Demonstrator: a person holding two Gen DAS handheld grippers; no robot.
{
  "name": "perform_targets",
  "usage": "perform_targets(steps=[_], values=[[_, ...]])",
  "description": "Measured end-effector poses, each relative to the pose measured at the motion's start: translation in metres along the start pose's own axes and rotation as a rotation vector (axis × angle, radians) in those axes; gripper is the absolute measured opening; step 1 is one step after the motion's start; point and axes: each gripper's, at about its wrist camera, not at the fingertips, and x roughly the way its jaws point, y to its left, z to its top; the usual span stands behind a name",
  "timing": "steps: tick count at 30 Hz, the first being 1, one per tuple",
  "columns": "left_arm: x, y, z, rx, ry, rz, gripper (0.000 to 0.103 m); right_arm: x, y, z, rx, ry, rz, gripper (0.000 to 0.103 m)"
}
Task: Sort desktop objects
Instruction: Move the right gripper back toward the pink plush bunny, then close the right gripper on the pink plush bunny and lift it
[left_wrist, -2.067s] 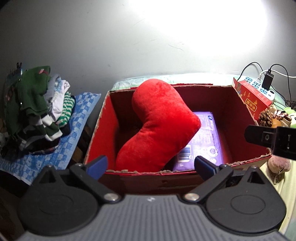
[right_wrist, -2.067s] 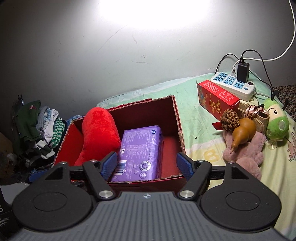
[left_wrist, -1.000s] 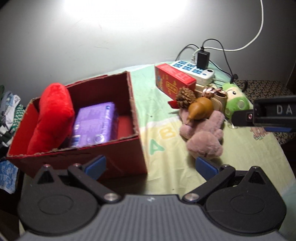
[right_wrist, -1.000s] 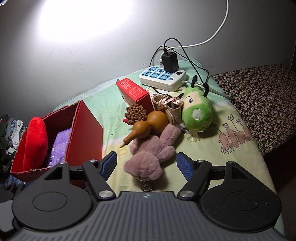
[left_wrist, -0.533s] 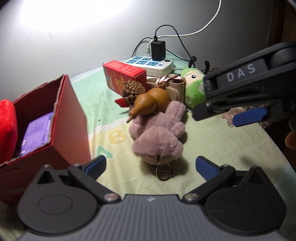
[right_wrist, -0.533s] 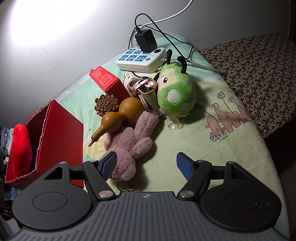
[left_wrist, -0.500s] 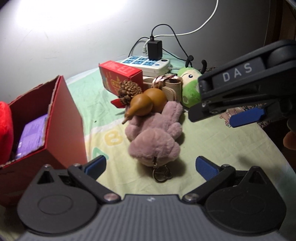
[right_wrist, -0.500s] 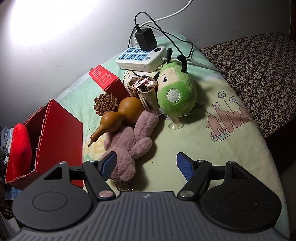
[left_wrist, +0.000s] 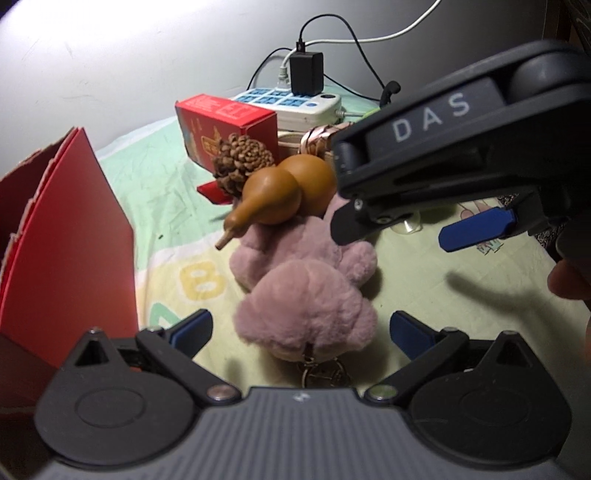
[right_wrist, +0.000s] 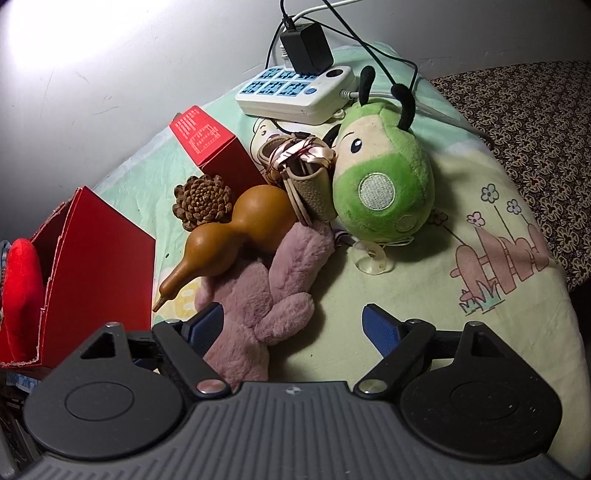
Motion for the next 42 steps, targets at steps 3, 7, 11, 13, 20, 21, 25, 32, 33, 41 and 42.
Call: perform_targets(steps=[3,7,11,13,20,21,25,32,33,41,42], values=[[0.009,0.001,0.003,-0.005,0.026,0.002,0.092,0.013,0.002,0.003,-0.003,0.024,0.003,0.085],[0.018,0.003,0.005,-0.031,0.081,-0.011,0.081,0.025,0.002,0.006,-0.003,0.039,0.011,0.085],[0.023,0.001,0.008,-0.034,0.111,0.010,0.077,0.035,0.005,0.006,-0.009,0.046,0.007,0.085],[0.024,0.001,0.008,-0.038,0.120,0.014,0.078,0.038,0.004,0.005,0.005,0.047,0.021,0.085],[0.020,0.000,0.009,-0.032,0.131,-0.003,0.065,0.036,-0.004,0.004,0.041,0.072,0.108,0.062],[0.019,-0.001,0.009,-0.027,0.132,-0.003,0.064,0.035,-0.003,0.003,0.033,0.071,0.108,0.061],[0.011,0.002,0.006,-0.032,0.142,-0.003,0.061,0.023,-0.009,-0.002,0.057,0.074,0.109,0.042],[-0.009,0.005,-0.004,-0.037,0.153,-0.041,0.060,0.009,-0.020,-0.016,0.124,0.093,0.117,0.027],[-0.012,0.004,-0.007,-0.033,0.152,-0.048,0.059,0.006,-0.018,-0.018,0.121,0.091,0.119,0.029],[-0.030,0.004,-0.031,-0.008,0.156,-0.057,0.053,-0.005,-0.011,-0.024,0.097,0.049,0.091,0.065],[-0.031,0.006,-0.030,-0.010,0.148,-0.053,0.059,-0.001,-0.011,-0.023,0.096,0.049,0.082,0.065]])
